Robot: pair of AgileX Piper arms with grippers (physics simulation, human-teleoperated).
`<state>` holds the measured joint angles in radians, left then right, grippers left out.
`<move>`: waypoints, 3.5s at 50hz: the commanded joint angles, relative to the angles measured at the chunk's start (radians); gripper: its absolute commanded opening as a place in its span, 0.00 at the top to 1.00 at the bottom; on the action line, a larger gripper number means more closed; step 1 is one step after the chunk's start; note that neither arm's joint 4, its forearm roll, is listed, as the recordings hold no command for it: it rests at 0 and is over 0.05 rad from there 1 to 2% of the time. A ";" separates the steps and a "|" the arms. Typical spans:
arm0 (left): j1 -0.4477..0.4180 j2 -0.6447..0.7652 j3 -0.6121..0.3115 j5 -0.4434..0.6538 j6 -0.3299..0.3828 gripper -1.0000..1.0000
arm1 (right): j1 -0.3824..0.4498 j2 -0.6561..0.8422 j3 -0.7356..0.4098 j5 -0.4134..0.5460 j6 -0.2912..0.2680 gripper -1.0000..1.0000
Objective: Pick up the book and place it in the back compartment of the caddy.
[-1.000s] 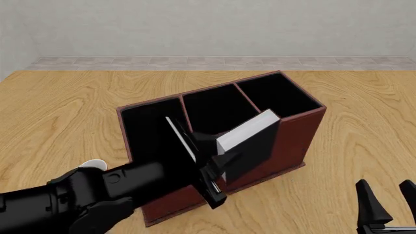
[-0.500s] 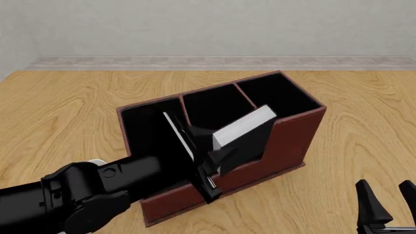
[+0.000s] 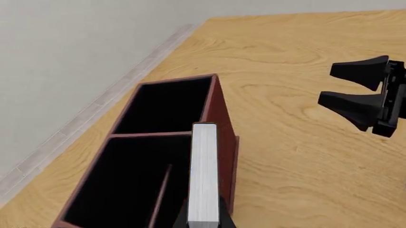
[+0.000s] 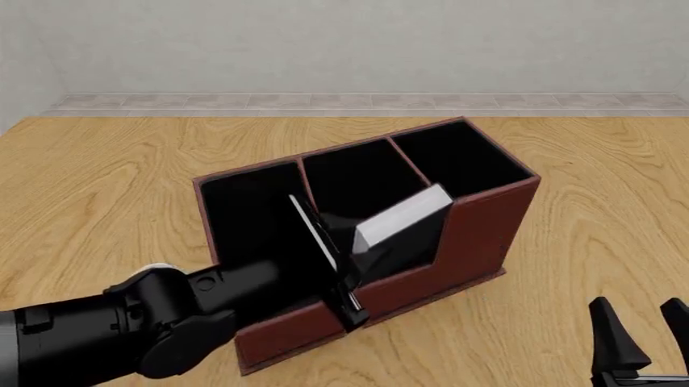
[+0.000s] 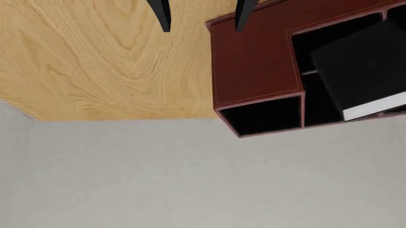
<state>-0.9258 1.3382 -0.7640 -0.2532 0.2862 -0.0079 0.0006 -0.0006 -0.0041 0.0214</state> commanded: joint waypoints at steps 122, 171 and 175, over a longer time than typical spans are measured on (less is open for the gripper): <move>0.175 0.010 0.344 -0.363 -0.090 0.00 | 0.004 0.000 0.000 0.012 -0.012 0.00; 0.299 -0.305 0.500 -0.252 -0.066 0.00 | 0.007 0.000 0.000 0.010 -0.013 0.00; 0.304 -0.316 0.508 -0.245 -0.064 0.00 | 0.006 0.000 0.000 0.011 -0.014 0.00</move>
<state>-0.6405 1.0844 -0.2783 -0.5355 0.2181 -0.0019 0.0005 -0.0006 0.0060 0.0087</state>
